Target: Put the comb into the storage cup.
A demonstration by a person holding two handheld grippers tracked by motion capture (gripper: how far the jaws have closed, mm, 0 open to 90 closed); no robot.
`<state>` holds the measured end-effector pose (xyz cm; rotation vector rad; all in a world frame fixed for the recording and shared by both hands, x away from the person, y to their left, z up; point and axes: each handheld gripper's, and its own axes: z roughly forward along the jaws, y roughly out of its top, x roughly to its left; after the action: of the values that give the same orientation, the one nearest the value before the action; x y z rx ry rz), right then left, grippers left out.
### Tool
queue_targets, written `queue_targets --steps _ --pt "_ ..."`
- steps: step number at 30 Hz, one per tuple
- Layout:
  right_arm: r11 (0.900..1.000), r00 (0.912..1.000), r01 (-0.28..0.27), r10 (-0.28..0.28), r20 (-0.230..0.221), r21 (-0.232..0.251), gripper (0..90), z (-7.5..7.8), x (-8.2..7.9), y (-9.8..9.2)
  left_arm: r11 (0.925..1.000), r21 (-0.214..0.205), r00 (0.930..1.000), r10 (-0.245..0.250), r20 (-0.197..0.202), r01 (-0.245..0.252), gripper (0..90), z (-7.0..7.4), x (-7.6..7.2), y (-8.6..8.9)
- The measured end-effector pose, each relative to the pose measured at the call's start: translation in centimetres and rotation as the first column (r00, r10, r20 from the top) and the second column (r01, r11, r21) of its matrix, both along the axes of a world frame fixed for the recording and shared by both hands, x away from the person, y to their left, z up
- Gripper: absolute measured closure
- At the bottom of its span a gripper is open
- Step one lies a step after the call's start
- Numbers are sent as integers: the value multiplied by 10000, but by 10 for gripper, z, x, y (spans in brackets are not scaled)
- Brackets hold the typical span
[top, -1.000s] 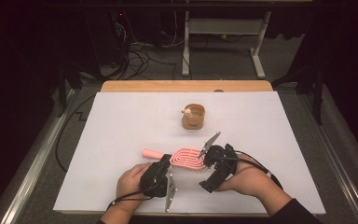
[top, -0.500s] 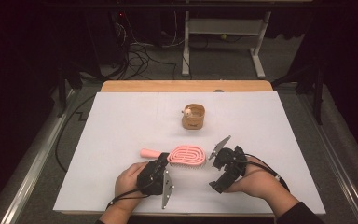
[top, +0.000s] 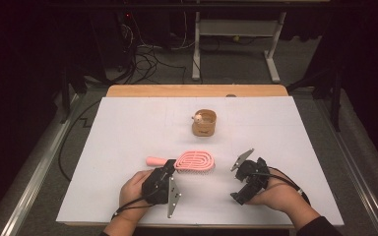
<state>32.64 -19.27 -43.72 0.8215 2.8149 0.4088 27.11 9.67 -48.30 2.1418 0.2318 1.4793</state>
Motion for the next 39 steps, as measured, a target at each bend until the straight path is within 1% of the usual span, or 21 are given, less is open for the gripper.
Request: queue_targets --steps 4,6,12,13,16,19,20,21,22,25,27,28,29,30,31,33,34,36,37,38,39 --pt "9999 9999 103 -104 122 96 1 -6 1 -10 9997 -206 9999 94 -61 -96 791 1 1 4" --pt "9995 9996 134 -141 238 293 1 -7 0 -15 9994 -326 9999 127 -98 -130 791 2 2 5" --pt "9920 9958 321 -422 808 1221 1 -8 -2 -27 9969 -762 9996 155 -254 -174 791 4 4 9" --pt "9898 9946 359 -488 913 1379 1 -9 -2 -29 9961 -856 9994 182 -301 -207 791 5 4 10" --pt "9729 9892 686 -952 1119 2210 1 -11 -1 -39 9936 -1102 9989 218 -424 -263 791 6 5 13" --pt "9593 9837 772 -1176 1360 2715 1 -14 -3 -43 9904 -1340 9982 269 -536 -339 791 8 5 16" --pt "9412 9795 857 -1395 1450 3269 1 -17 -5 -47 9893 -1418 9980 270 -577 -350 791 8 6 17" --pt "9412 9795 857 -1395 1450 3269 1 -17 -5 -47 9878 -1510 9976 276 -633 -369 791 8 6 17" --pt "9347 9784 920 -1490 1433 3432 1 -18 -5 -48 9867 -1575 9970 304 -709 -413 791 9 6 18" --pt "9173 9692 875 -1685 1795 3885 1 -22 -9 -49 9829 -1802 9966 240 -785 -378 791 10 6 19" --pt "8995 9636 931 -1893 1889 4268 1 -24 -10 -50 9781 -2047 9961 192 -860 -366 791 12 7 21" --pt "8844 9603 972 -2038 1903 4565 1 -24 -11 -51 9745 -2214 9956 159 -927 -362 791 12 7 21" --pt "8714 9521 995 -2237 2085 4803 1 -25 -12 -51 9726 -2289 9949 174 -990 -398 791 13 7 23" --pt "8714 9521 995 -2237 2085 4803 1 -25 -12 -51 9702 -2385 9944 175 -1044 -421 791 13 8 23" --pt "8669 9497 993 -2290 2134 4884 1 -24 -13 -51 9672 -2500 9939 181 -1091 -451 791 13 8 25" --pt "8542 9422 941 -2424 2315 5113 1 -23 -16 -50 9662 -2538 9935 164 -1129 -448 791 13 8 26" --pt "8507 9399 890 -2438 2389 5181 1 -23 -16 -49 9634 -2646 9933 126 -1147 -428 791 13 8 26" --pt "8370 9301 866 -2622 2571 5402 1 -22 -19 -49 9580 -2836 9922 75 -1245 -428 791 14 9 28" --pt "8285 9268 878 -2715 2595 5531 1 -22 -19 -49 9534 -2981 9906 53 -1365 -462 791 15 10 29" --pt "8094 9228 907 -2873 2566 5802 1 -22 -20 -50 9515 -3037 9894 36 -1452 -480 792 15 10 29" --pt "7970 9183 948 -3013 2566 5965 1 -22 -20 -51 9494 -3102 9885 11 -1511 -484 791 15 10 30"
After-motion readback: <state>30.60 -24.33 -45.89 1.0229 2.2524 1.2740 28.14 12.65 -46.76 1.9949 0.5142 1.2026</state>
